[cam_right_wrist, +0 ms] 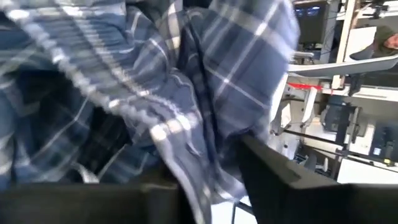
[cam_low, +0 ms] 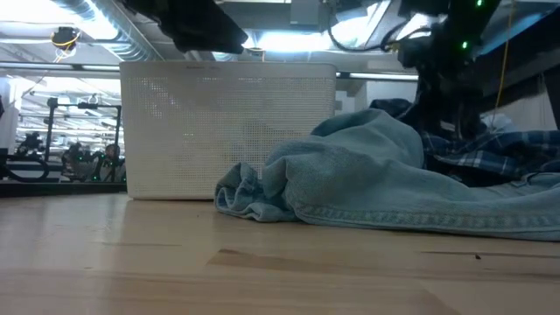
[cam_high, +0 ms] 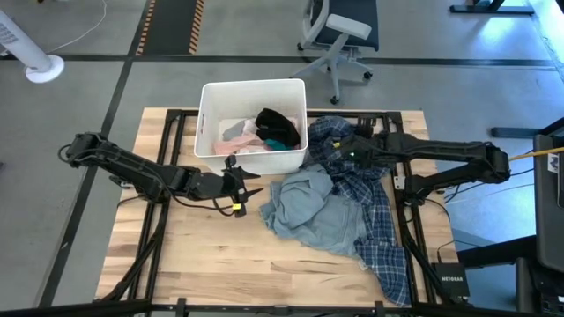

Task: Sort clothes
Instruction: Move the blue patterned pants to the top right of the table

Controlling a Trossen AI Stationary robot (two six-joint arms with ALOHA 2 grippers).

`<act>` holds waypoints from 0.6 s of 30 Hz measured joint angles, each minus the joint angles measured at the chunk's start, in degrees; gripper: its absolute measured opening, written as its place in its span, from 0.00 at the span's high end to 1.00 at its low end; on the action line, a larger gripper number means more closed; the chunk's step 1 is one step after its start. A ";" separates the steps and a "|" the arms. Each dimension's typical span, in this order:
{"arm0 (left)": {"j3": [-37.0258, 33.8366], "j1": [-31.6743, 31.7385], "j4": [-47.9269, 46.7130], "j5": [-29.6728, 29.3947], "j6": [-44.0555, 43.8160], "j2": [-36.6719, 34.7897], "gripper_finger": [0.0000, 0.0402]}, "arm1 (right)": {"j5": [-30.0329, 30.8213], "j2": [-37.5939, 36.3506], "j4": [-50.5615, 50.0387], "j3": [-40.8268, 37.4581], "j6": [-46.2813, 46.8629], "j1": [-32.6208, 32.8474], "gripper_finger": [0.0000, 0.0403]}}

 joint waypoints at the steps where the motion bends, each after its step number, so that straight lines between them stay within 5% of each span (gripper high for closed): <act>1: 0.00 0.00 -0.03 -0.01 0.41 0.00 0.55 | -0.51 -0.17 -2.05 1.59 -0.01 0.00 0.65; 9: 0.00 0.00 -0.02 0.00 1.92 0.02 0.55 | -10.99 -0.40 -17.31 21.71 1.98 0.07 0.43; 18: 0.00 0.00 -0.32 0.00 0.91 0.02 0.55 | -20.23 -0.34 -28.49 31.60 5.13 0.07 0.38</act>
